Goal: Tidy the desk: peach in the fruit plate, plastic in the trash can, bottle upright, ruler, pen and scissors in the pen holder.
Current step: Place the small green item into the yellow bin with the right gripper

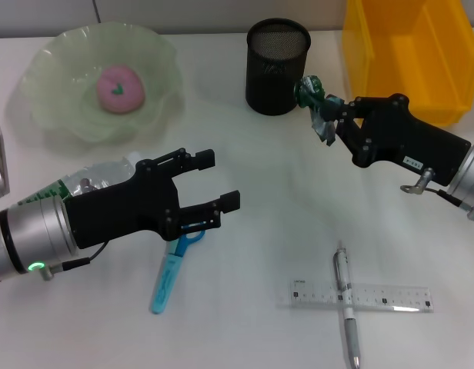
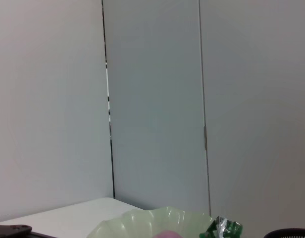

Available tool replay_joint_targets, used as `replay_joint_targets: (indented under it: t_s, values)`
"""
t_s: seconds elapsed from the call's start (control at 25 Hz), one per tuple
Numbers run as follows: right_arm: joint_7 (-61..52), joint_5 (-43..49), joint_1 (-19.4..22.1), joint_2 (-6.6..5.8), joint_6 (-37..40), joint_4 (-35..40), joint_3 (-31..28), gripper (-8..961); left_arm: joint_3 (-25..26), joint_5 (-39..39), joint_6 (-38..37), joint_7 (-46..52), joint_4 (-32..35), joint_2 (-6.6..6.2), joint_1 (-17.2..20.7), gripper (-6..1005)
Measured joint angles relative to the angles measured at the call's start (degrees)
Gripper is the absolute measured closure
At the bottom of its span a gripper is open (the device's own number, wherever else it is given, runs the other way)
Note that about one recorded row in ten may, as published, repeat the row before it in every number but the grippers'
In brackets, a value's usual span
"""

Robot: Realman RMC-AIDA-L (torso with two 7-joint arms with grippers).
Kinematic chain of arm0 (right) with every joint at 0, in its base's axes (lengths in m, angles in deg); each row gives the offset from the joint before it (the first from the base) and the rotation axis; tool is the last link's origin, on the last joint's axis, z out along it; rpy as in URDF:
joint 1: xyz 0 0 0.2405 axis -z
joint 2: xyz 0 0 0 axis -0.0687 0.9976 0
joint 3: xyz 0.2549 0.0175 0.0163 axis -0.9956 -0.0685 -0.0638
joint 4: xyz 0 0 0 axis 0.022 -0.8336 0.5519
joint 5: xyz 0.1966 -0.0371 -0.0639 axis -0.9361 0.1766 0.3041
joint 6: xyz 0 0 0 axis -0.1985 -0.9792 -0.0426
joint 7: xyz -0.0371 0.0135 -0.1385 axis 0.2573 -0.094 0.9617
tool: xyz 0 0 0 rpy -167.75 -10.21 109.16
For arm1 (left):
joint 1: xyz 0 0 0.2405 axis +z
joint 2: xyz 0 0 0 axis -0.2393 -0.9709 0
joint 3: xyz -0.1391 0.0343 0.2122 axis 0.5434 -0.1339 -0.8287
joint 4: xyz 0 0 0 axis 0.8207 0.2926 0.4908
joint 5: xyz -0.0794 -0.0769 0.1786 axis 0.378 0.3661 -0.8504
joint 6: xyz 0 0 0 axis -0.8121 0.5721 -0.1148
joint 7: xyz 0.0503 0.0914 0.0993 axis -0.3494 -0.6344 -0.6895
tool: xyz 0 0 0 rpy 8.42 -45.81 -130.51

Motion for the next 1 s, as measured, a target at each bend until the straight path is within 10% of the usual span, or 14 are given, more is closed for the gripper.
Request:
replay_joint_targets:
  t_s: [1.0]
  values:
    - [6.5, -6.2, -1.7, 0.16, -13.5, -4.4, -20.5, 943, 0.0, 0.0, -0.4, -0.3, 0.0, 0.22, 0.0, 187]
